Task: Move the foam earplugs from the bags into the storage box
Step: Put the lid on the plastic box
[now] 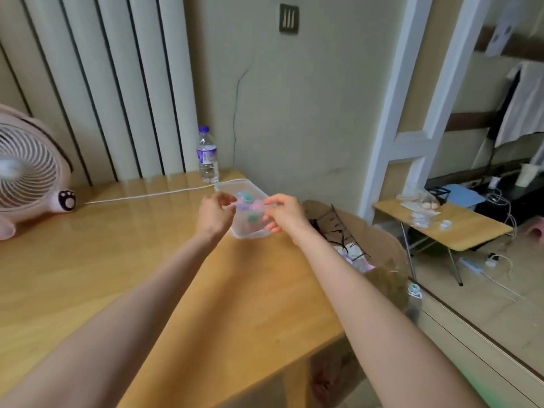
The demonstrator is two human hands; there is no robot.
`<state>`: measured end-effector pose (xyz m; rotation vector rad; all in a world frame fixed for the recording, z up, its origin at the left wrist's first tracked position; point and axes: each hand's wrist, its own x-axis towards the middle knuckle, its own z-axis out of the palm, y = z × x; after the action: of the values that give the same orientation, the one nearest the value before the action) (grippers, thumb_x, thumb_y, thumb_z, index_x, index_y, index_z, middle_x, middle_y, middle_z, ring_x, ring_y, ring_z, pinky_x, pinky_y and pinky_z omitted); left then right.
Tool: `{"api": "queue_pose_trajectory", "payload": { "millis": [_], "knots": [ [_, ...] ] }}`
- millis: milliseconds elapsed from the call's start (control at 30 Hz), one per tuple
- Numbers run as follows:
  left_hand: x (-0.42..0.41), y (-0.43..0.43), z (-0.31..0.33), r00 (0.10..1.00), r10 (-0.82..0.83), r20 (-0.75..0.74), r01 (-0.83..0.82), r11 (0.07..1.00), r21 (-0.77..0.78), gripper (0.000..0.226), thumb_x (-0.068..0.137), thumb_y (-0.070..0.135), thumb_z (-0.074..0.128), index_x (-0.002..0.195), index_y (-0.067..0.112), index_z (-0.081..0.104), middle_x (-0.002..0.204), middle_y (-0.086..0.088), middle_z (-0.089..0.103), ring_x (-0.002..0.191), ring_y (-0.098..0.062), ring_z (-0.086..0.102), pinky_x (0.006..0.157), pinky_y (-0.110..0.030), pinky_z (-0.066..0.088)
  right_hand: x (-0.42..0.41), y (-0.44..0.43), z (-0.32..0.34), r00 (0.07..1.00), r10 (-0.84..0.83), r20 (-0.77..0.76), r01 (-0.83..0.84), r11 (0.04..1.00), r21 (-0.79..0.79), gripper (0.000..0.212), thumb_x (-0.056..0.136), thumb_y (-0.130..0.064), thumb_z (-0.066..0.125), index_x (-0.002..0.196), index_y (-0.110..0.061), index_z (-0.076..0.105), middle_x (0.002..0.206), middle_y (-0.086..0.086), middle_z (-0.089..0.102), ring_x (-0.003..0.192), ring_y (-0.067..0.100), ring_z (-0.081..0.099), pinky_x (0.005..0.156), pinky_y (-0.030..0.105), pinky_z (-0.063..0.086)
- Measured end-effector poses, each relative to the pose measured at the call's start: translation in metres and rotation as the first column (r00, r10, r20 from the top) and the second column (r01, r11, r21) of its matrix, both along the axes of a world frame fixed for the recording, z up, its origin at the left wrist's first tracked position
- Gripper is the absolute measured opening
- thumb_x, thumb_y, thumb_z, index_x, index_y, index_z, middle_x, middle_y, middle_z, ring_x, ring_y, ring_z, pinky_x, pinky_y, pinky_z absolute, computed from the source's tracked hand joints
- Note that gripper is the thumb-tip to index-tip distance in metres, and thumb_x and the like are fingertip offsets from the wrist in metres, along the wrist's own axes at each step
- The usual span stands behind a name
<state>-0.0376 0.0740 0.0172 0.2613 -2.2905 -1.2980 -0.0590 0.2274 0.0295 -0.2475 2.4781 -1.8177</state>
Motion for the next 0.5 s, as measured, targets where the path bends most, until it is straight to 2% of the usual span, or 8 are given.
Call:
{"api": "queue_pose_trajectory", "payload": {
  "millis": [100, 167, 233, 267, 333, 400, 467, 500],
  "knots": [
    [-0.009, -0.018, -0.007, 0.982, 0.022, 0.187, -0.047, 0.99, 0.13, 0.013, 0.089, 0.006, 0.05, 0.099, 0.004, 0.058, 0.092, -0.018, 0.063, 0.078, -0.03, 0.064, 0.064, -0.038, 0.055, -0.008, -0.023, -0.009, 0.995, 0.102, 0.0, -0.1, 0.975, 0.198, 0.045, 0.084, -0.002, 0.047, 0.123, -0.023, 0.054, 0.075, 0.01, 0.063, 0.046, 0.02, 0.054, 0.043, 0.025, 0.046],
    [-0.015, -0.026, -0.015, 0.958, 0.002, 0.288, -0.062, 0.978, 0.197, 0.015, 0.094, 0.011, 0.049, 0.084, 0.0, 0.052, 0.081, -0.016, 0.057, 0.063, -0.025, 0.059, 0.059, -0.036, 0.052, -0.013, -0.033, -0.019, 0.99, 0.144, 0.012, -0.14, 0.932, 0.335, 0.05, 0.083, -0.008, 0.052, 0.126, -0.033, 0.05, 0.084, 0.009, 0.066, 0.05, 0.023, 0.057, 0.048, 0.027, 0.05],
    [-0.019, -0.03, -0.023, 0.93, 0.006, 0.369, -0.087, 0.975, 0.203, 0.028, 0.096, 0.016, 0.048, 0.071, 0.002, 0.046, 0.069, -0.012, 0.052, 0.055, -0.022, 0.053, 0.056, -0.034, 0.052, -0.017, -0.039, -0.027, 0.991, 0.135, -0.019, -0.115, 0.902, 0.415, 0.041, 0.083, -0.017, 0.059, 0.118, -0.037, 0.049, 0.095, 0.007, 0.066, 0.067, 0.028, 0.064, 0.06, 0.033, 0.055],
    [-0.022, -0.031, -0.027, 0.919, 0.013, 0.395, -0.098, 0.975, 0.197, 0.029, 0.096, 0.018, 0.048, 0.071, 0.003, 0.046, 0.065, -0.01, 0.049, 0.052, -0.021, 0.05, 0.047, -0.029, 0.049, -0.02, -0.042, -0.03, 0.991, 0.121, -0.059, -0.084, 0.896, 0.435, 0.034, 0.082, -0.021, 0.062, 0.11, -0.035, 0.05, 0.1, 0.006, 0.065, 0.08, 0.029, 0.065, 0.068, 0.036, 0.056],
    [-0.024, -0.03, -0.032, 0.897, 0.019, 0.442, -0.113, 0.976, 0.187, 0.024, 0.095, 0.021, 0.05, 0.088, -0.001, 0.055, 0.066, -0.011, 0.047, 0.047, -0.021, 0.045, 0.029, -0.02, 0.037, -0.024, -0.047, -0.034, 0.987, 0.096, -0.128, -0.033, 0.905, 0.424, 0.027, 0.081, -0.026, 0.067, 0.099, -0.03, 0.049, 0.103, 0.003, 0.061, 0.094, 0.029, 0.063, 0.078, 0.039, 0.054],
    [-0.027, -0.032, -0.038, 0.886, 0.05, 0.461, -0.11, 0.989, 0.102, 0.041, 0.09, 0.028, 0.056, 0.106, -0.009, 0.06, 0.079, -0.017, 0.057, 0.057, -0.03, 0.056, 0.04, -0.022, 0.045, -0.027, -0.051, -0.038, 0.984, 0.079, -0.159, -0.015, 0.929, 0.37, 0.027, 0.08, -0.028, 0.071, 0.097, -0.025, 0.051, 0.1, -0.001, 0.055, 0.094, 0.026, 0.058, 0.082, 0.037, 0.052],
    [-0.028, -0.032, -0.039, 0.882, 0.078, 0.465, -0.092, 0.996, 0.007, 0.037, 0.085, 0.031, 0.059, 0.099, -0.003, 0.064, 0.098, -0.02, 0.063, 0.082, -0.034, 0.064, 0.067, -0.031, 0.052, -0.029, -0.052, -0.039, 0.979, 0.049, -0.197, 0.022, 0.939, 0.344, 0.025, 0.08, -0.029, 0.071, 0.093, -0.02, 0.051, 0.097, -0.002, 0.053, 0.091, 0.022, 0.052, 0.077, 0.029, 0.044],
    [-0.027, -0.03, -0.036, 0.888, 0.07, 0.455, -0.085, 0.996, 0.012, 0.025, 0.084, 0.026, 0.059, 0.089, 0.002, 0.064, 0.093, -0.018, 0.064, 0.08, -0.032, 0.064, 0.069, -0.033, 0.051, -0.03, -0.051, -0.039, 0.974, 0.028, -0.223, 0.049, 0.943, 0.33, 0.023, 0.081, -0.029, 0.07, 0.092, -0.018, 0.053, 0.097, -0.001, 0.055, 0.091, 0.021, 0.052, 0.073, 0.027, 0.039]
  ]
}}
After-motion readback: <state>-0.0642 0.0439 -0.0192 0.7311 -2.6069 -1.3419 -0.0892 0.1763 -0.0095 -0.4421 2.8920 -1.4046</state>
